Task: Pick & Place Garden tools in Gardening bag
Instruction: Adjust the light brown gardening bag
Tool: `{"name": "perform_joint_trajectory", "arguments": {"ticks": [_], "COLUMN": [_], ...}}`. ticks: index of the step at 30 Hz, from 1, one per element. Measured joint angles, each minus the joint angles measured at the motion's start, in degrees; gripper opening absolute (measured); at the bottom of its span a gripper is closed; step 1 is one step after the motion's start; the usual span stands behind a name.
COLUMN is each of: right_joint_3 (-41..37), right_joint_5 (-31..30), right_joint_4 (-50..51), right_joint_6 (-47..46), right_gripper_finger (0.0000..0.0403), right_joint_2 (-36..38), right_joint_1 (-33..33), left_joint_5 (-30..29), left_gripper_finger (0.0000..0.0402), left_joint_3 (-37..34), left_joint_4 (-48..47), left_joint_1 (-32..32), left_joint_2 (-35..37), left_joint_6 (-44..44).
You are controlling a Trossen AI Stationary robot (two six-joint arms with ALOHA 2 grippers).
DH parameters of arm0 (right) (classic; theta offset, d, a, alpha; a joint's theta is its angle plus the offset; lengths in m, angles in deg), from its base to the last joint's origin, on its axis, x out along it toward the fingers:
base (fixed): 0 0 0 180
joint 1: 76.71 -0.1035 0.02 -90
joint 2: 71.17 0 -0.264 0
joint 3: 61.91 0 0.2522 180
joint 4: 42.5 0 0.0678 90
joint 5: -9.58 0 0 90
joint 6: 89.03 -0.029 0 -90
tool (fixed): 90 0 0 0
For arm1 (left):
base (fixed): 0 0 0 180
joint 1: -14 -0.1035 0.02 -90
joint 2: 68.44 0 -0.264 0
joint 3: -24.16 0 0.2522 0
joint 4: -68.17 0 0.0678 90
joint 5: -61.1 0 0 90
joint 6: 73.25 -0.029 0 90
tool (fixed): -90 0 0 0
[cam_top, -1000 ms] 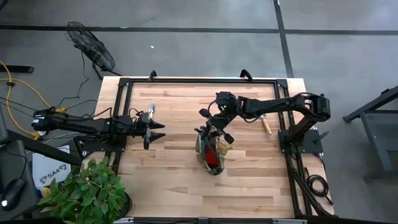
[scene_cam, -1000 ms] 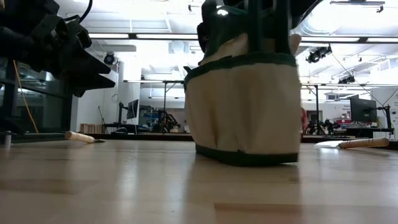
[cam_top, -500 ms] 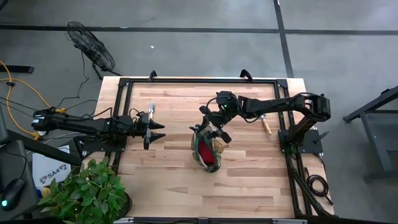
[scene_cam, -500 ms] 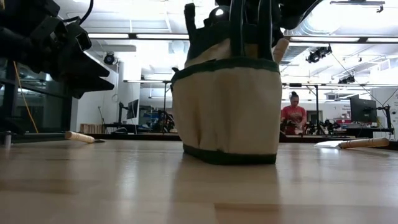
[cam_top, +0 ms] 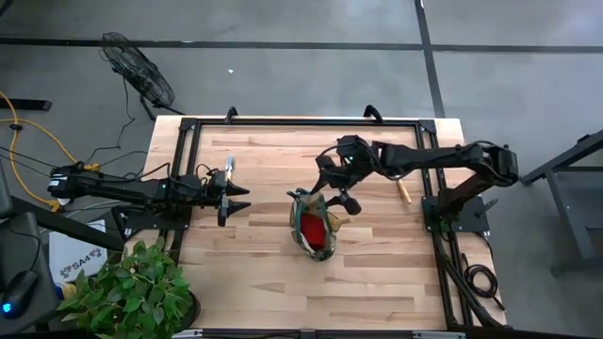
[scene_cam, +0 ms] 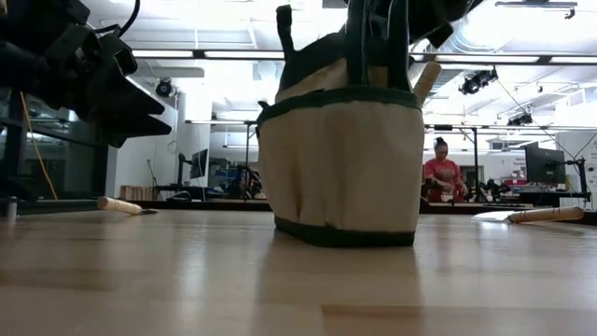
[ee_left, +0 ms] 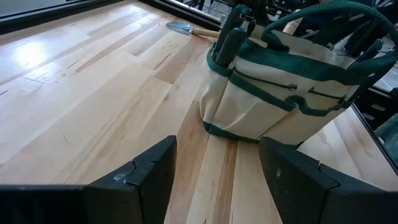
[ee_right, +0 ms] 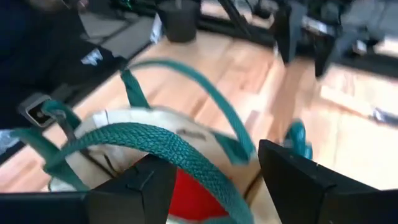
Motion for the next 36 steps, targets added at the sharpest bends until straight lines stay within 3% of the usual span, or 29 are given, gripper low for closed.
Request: {"name": "perform_joint_trajectory", "arguments": {"ticks": [7,15,21,28,36], "right_joint_3": [0.0,0.0,0.0,0.0,0.0], "right_joint_5": [-6.4,-8.7,-16.2,-23.1,-27.3], "right_joint_4": [9.4,12.1,18.1,20.3,25.2], "right_joint_6": [0.1,-0.5,-4.3,-15.1,-31.2], "right_gripper_finger": [0.0216,0.0215,0.0215,0.0215,0.0215], "right_joint_2": [2.2,4.9,10.1,14.7,15.4], "right_joint_1": [-0.1,-0.1,-1.4,-5.2,-9.1], "left_joint_5": [0.3,1.1,2.8,1.4,5.2], "left_gripper_finger": [0.0226,0.0226,0.0226,0.0226,0.0226], "left_joint_3": [0.0,0.0,0.1,3.7,10.0], "left_joint_4": [0.7,1.5,5.9,6.5,7.7], "left_joint_1": [0.0,0.0,0.0,0.0,0.0], "left_joint_2": [0.0,0.0,0.0,-2.6,-13.7], "left_joint_6": [0.2,0.2,-2.1,-6.0,-13.7]}}
